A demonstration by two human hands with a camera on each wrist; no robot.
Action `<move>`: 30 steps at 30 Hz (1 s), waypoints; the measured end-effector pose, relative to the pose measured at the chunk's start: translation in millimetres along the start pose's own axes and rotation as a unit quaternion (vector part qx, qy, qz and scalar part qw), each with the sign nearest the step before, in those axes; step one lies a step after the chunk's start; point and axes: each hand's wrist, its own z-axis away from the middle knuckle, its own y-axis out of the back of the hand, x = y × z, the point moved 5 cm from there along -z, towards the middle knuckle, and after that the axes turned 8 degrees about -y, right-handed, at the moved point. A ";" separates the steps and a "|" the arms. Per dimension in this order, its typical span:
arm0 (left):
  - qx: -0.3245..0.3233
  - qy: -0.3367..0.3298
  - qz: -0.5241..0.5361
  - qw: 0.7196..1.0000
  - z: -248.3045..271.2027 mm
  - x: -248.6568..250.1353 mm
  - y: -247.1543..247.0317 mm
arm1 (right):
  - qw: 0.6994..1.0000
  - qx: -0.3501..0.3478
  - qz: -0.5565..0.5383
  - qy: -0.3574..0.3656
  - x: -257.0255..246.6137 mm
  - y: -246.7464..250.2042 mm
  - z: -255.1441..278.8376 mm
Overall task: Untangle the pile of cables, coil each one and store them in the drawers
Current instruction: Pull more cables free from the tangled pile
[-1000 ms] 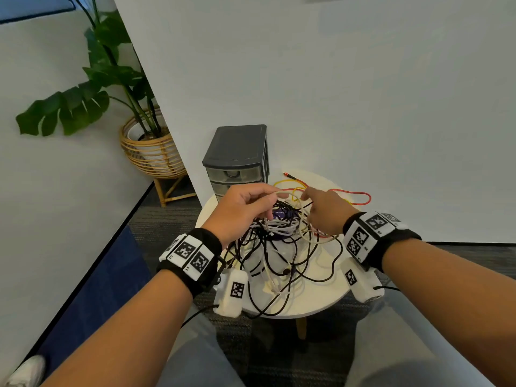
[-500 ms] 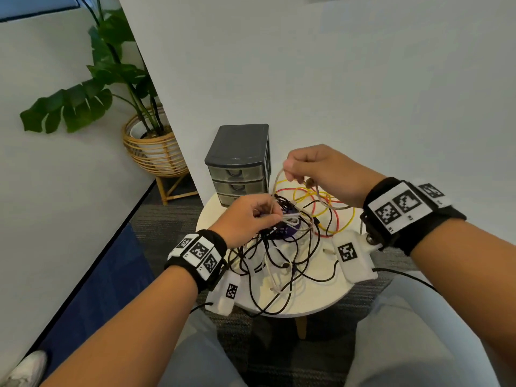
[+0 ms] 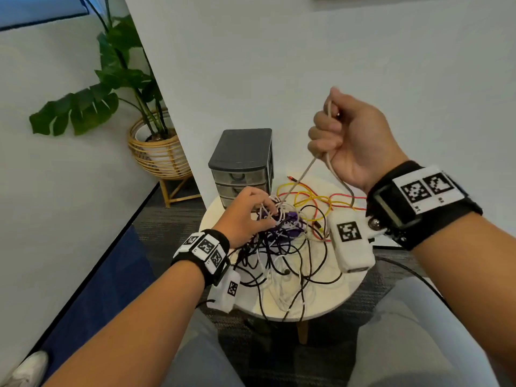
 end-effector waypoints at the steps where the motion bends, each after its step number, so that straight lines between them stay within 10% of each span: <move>1: -0.003 0.001 -0.002 1.000 -0.1 -0.6 0.3 | 1.000 0.009 0.011 0.004 -4.9 -0.7 1.2; 4: -0.012 -0.002 -0.016 1.000 -1.6 -2.8 0.0 | 0.971 0.085 0.221 0.041 -9.7 3.3 1.7; 6: 0.001 -0.007 -0.017 1.000 -2.5 -4.5 0.2 | 0.901 0.092 0.424 0.018 2.2 6.5 -0.3; 11: 0.037 -0.042 -0.027 0.998 -5.1 -0.6 0.0 | 0.543 -0.026 0.830 -0.124 84.5 31.4 -7.1; 13: 0.039 -0.050 -0.038 0.997 -5.3 0.2 -0.4 | 0.490 -0.004 0.865 -0.109 104.0 38.6 -11.7; 15: 0.036 -0.051 -0.044 0.997 -3.8 0.3 0.1 | 0.517 0.017 0.851 -0.091 108.3 41.2 -16.6; 25: -0.041 0.016 -0.057 0.997 -3.7 -9.8 1.9 | 0.908 0.051 0.415 0.031 49.0 19.6 -20.8; 30: -0.037 0.020 -0.049 0.998 6.4 -16.4 -2.2 | 0.975 0.116 0.146 0.124 -5.6 17.7 -13.6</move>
